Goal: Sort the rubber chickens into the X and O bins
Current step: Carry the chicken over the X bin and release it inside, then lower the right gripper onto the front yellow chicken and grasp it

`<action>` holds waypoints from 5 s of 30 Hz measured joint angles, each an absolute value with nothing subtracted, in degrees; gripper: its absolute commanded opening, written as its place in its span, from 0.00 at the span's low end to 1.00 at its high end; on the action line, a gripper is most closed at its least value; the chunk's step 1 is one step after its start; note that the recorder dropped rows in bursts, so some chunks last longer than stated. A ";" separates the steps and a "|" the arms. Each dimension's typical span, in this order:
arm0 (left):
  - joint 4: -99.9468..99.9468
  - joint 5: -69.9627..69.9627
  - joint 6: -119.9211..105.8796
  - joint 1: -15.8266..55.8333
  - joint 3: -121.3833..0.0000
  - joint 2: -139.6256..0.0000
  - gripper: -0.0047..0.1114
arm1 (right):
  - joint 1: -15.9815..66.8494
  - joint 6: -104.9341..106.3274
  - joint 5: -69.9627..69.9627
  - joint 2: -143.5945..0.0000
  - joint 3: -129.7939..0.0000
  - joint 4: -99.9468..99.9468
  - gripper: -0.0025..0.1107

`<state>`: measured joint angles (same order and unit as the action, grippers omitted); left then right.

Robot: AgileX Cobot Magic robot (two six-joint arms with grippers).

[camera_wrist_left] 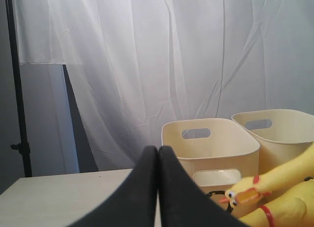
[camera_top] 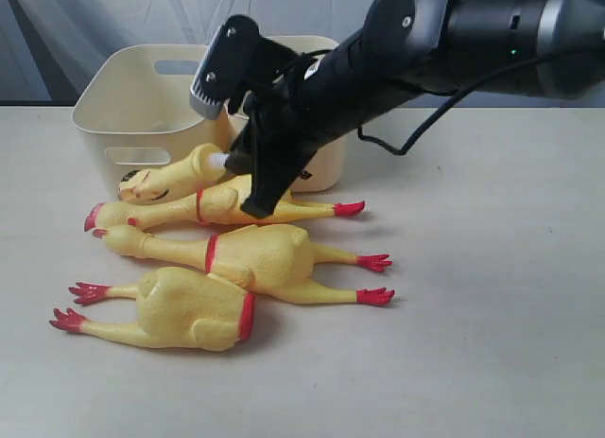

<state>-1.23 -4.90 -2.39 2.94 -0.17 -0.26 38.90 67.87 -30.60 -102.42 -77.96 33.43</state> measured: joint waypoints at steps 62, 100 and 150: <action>-1.23 -4.90 -2.39 2.94 -0.17 -0.26 0.04 | 34.24 66.01 -10.30 -93.65 -77.96 36.42 0.01; -1.23 -4.90 -1.77 2.94 -0.17 -0.26 0.04 | 30.32 59.22 8.34 -119.19 -87.47 42.25 0.01; -1.23 -4.90 -1.53 2.94 -0.17 -0.26 0.04 | 30.55 62.16 -45.02 -107.76 -91.40 40.72 0.47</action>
<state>-1.23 -4.90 -1.53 2.94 -0.17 -0.26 30.55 62.16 -45.02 -107.76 -91.40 40.72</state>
